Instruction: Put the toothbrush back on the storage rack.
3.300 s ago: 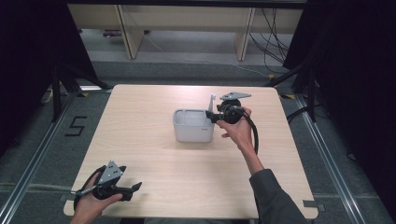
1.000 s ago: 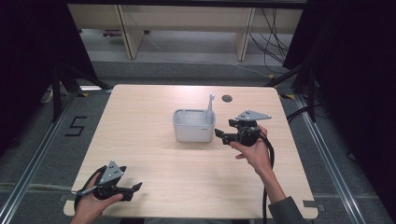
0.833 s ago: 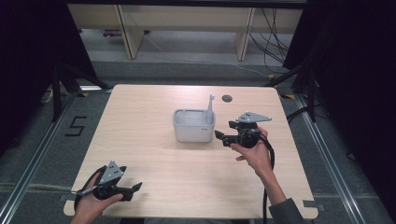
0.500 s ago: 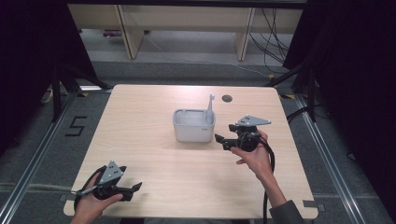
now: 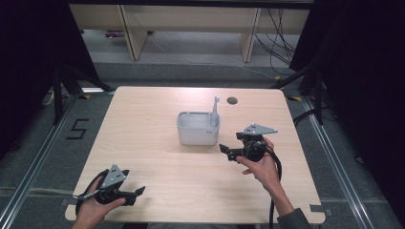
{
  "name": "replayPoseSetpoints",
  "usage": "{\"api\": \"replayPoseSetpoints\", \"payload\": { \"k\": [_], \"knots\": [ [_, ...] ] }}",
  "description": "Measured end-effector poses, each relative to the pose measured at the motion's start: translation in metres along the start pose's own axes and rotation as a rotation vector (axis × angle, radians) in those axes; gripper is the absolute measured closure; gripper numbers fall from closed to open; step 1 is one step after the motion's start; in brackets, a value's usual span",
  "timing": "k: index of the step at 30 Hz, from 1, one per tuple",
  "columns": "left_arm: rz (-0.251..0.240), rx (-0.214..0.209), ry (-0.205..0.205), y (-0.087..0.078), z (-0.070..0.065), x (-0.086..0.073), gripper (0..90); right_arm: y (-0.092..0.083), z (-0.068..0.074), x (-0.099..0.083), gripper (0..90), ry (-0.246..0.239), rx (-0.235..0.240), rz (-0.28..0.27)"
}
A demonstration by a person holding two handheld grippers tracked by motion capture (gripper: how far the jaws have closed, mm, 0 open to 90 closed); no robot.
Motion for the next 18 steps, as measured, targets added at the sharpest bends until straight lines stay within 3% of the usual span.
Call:
{"api": "replayPoseSetpoints", "payload": {
  "k": [2,6,7,8,10,11,13,16,18],
  "knots": [
    [0.002,0.000,0.001,0.000,0.000,0.000,15.1,0.000,0.004,-0.003,16.2,0.032,0.014,-0.002],
    [0.001,0.000,0.001,0.000,0.000,0.000,15.1,-0.002,0.006,-0.008,15.9,0.013,0.021,-0.001],
    [0.001,-0.001,0.001,0.000,0.000,0.000,15.1,0.000,0.005,-0.009,15.9,-0.018,0.040,-0.018],
    [0.001,-0.001,0.000,0.000,0.000,0.000,15.1,-0.001,0.007,-0.010,15.9,0.011,0.024,-0.008],
    [0.001,-0.001,0.001,0.000,0.000,0.000,15.1,-0.003,0.008,-0.013,16.0,-0.006,0.024,0.009],
    [0.000,0.000,0.001,0.000,0.000,0.000,15.1,-0.002,0.010,-0.013,16.0,0.021,0.028,0.000],
    [0.001,0.000,0.001,0.000,0.000,0.000,15.1,-0.002,0.011,-0.017,16.0,-0.005,0.037,0.006],
    [-0.003,-0.002,-0.006,0.001,-0.001,0.000,15.1,-0.002,0.015,-0.019,16.1,0.021,0.054,0.009],
    [-0.005,-0.006,-0.006,0.001,-0.001,0.000,15.1,-0.003,0.015,-0.022,16.1,0.007,0.047,0.022]
  ]
}}
Point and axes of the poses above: each handheld gripper's, and its own axes: y roughly forward along the jaws, x roughly out of its top, z roughly to its left, the point moved 5 cm from there along y, roughly forward along the jaws, and after that the axes turned 12 degrees about -y, right-handed, at the moved point
